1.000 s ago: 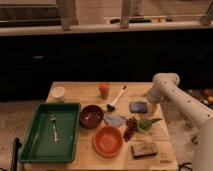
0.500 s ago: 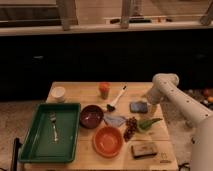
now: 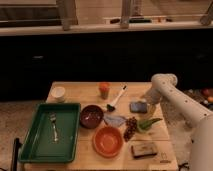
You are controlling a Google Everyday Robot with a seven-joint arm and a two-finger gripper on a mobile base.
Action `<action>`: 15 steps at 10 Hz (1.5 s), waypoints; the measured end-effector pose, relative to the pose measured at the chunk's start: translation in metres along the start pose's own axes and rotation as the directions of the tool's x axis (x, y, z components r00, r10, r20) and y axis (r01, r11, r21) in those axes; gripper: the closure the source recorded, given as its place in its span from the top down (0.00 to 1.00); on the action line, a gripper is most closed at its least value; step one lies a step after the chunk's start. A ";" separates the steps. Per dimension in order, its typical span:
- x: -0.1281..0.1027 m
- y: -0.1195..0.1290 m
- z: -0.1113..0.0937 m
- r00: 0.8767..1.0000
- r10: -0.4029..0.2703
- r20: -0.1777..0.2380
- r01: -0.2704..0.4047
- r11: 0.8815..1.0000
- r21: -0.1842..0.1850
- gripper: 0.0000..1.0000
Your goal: Wipe purple bowl with sponge
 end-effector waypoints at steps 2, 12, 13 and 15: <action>-0.006 -0.002 0.001 1.000 -0.012 0.000 0.012 1.000 -0.001 0.80; -0.023 -0.016 0.009 0.999 -0.047 -0.015 0.047 0.999 -0.008 0.22; -0.023 -0.016 0.008 0.999 -0.047 -0.016 0.047 0.999 -0.008 0.12; -0.020 -0.015 0.002 0.998 -0.053 -0.019 0.053 0.999 -0.012 0.00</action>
